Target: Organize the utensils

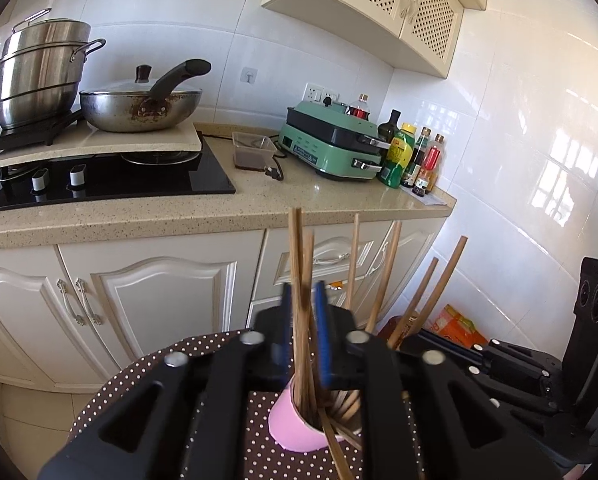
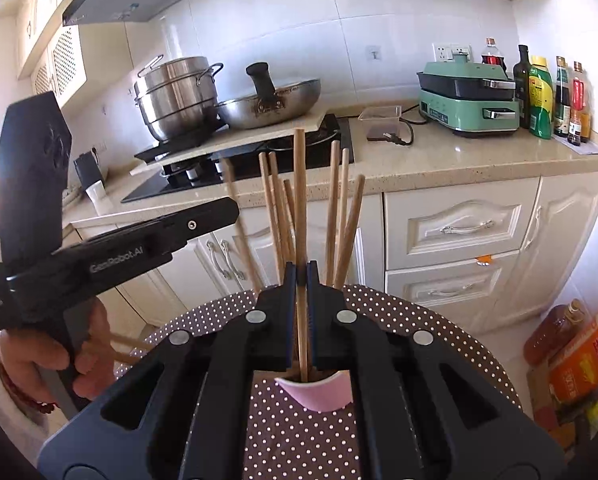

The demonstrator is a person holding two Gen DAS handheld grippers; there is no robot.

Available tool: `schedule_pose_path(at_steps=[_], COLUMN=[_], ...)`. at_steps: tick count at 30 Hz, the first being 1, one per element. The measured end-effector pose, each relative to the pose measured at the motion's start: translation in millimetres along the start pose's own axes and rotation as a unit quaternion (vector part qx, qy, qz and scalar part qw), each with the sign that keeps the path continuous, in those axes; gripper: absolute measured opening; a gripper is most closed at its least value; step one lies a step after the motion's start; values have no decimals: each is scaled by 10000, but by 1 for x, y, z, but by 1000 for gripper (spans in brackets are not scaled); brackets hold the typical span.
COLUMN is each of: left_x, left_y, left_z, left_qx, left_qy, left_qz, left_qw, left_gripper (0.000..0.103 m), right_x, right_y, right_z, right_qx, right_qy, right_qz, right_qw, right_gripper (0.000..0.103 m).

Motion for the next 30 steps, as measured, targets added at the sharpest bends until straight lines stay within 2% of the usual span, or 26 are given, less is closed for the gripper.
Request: schedule_pose_path(at_steps=[1,6,15,19,23,26,28,30], left_x=[0,-2,7,7,8,7,7,6], left_y=[1,5,17,27,41,53,63,73], left_z=[-2,-19,-62,-91,-127,-157,-179,-199], left_qx=[17,74,290,408,542,654,713,791], left_qy=[-2,-47,42,68,161,228,257,279], left_qz=[-1,14,-10,-53,-52,-34,-5,75], left_qw=[10000,10000,9996,9991,9984,9976,9971,9964], left_gripper=[26,27,45,51,51,52,54,57], right_x=[-1,-3,7,11,15,18,19,20], right_y=[-1,-2,-13,-19,-27,-36,-43,-54], right_z=[-1,-10,-48,-74,-104,-135,-156,-181], right_qx=[-7,-83,-196,-288,-403,-464,-535,-537], right_qy=[-42,-117,-16,66,147,259,372,490], right_qz=[-4,68,-78,-143,-210,-244,-292,-364], right_qw=[10000,9999,9998,9995,9989,9983,9974,9967], right_gripper=[6,6,7,8,11,28,50,50])
Point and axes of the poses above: each gripper's, at about its wrist camera, not at the fingertips, and z roughly the way its jaws point, y to its right, x to its top, the point moved 9 cm from there along z, roughly the way its jaws point, and after that the axes turned 11 degrees about -x, right-handed, at the moved point
